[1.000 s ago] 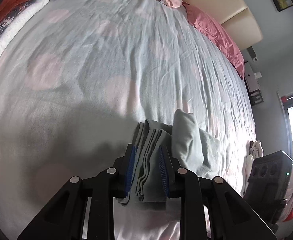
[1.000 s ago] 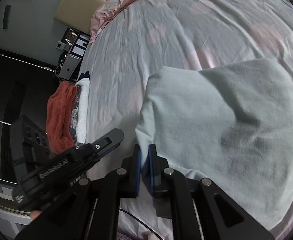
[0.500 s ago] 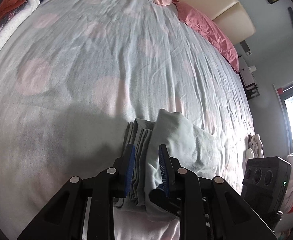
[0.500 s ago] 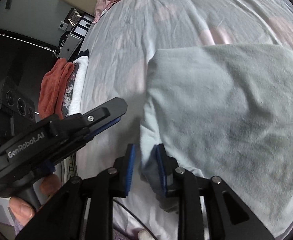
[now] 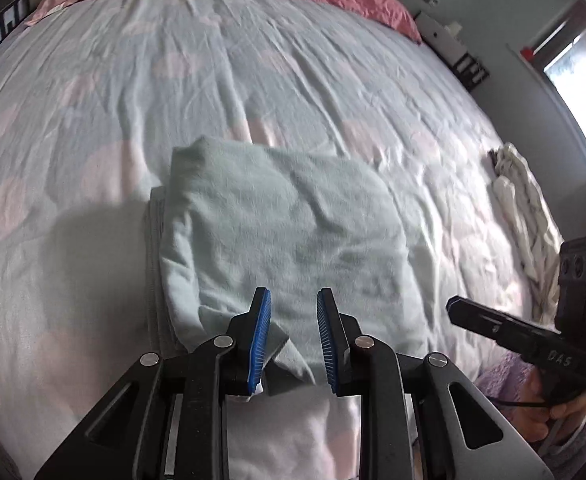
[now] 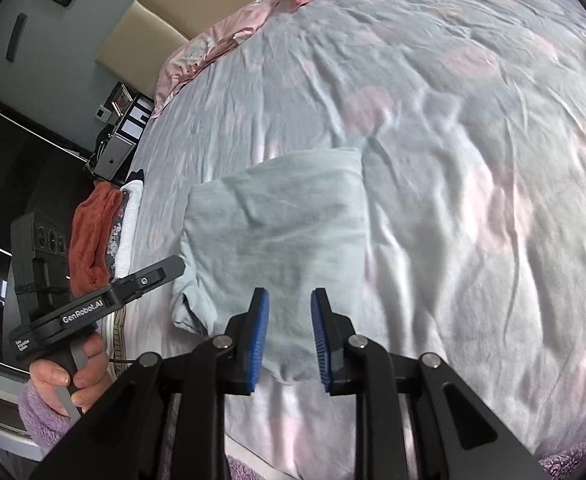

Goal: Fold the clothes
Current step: 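Lay the folded end down and open the right gripper, then grasp the folded sweater edge with both grippers, then lift the folded sweater off the bed with both grippers, then carry the sweater onto the clothes stack beside the orange towel with both grippers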

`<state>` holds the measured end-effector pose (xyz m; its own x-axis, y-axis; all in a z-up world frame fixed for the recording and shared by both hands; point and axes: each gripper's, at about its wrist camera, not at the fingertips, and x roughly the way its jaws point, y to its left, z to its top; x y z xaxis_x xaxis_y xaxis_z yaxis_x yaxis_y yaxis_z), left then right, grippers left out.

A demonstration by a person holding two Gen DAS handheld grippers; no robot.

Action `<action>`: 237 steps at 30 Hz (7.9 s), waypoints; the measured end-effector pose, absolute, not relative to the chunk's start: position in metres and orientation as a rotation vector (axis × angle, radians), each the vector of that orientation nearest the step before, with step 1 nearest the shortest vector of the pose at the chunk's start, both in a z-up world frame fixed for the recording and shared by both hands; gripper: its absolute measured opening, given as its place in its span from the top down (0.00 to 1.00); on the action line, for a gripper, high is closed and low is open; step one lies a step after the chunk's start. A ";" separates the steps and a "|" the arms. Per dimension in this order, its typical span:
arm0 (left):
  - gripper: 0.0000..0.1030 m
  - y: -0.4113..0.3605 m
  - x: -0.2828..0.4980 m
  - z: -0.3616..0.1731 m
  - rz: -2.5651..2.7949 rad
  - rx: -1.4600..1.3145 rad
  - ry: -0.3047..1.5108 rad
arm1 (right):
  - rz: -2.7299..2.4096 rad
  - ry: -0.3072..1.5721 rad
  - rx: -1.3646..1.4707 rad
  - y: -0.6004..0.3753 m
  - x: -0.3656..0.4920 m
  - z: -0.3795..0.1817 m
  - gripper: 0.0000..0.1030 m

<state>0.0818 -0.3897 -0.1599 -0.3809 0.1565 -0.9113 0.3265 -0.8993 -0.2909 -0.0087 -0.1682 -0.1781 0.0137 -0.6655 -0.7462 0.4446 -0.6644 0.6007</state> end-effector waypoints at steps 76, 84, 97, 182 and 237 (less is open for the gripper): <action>0.68 -0.474 0.094 -0.189 -2.174 1.236 1.012 | -1.866 -0.452 1.361 -0.179 -0.065 -0.237 0.73; 0.49 -0.479 0.091 -0.214 -2.101 1.312 1.133 | -1.807 -0.455 1.442 -0.183 -0.062 -0.250 0.55; 0.44 -0.494 0.096 -0.228 -2.054 1.277 1.340 | -1.718 -0.434 1.438 -0.199 -0.061 -0.256 0.54; 0.71 -0.430 0.055 -0.219 -2.396 1.600 1.196 | -1.879 -0.591 1.586 -0.118 -0.076 -0.252 0.82; 0.78 -0.709 0.547 -0.012 -2.039 0.967 0.849 | -1.154 -0.141 1.400 -0.548 0.299 -0.058 0.84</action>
<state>0.5468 -0.7087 -0.0122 -0.4645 -0.3178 -0.8266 0.8107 -0.5283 -0.2524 0.2986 -0.5483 -0.0575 0.4910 -0.6887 -0.5335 0.5406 -0.2393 0.8065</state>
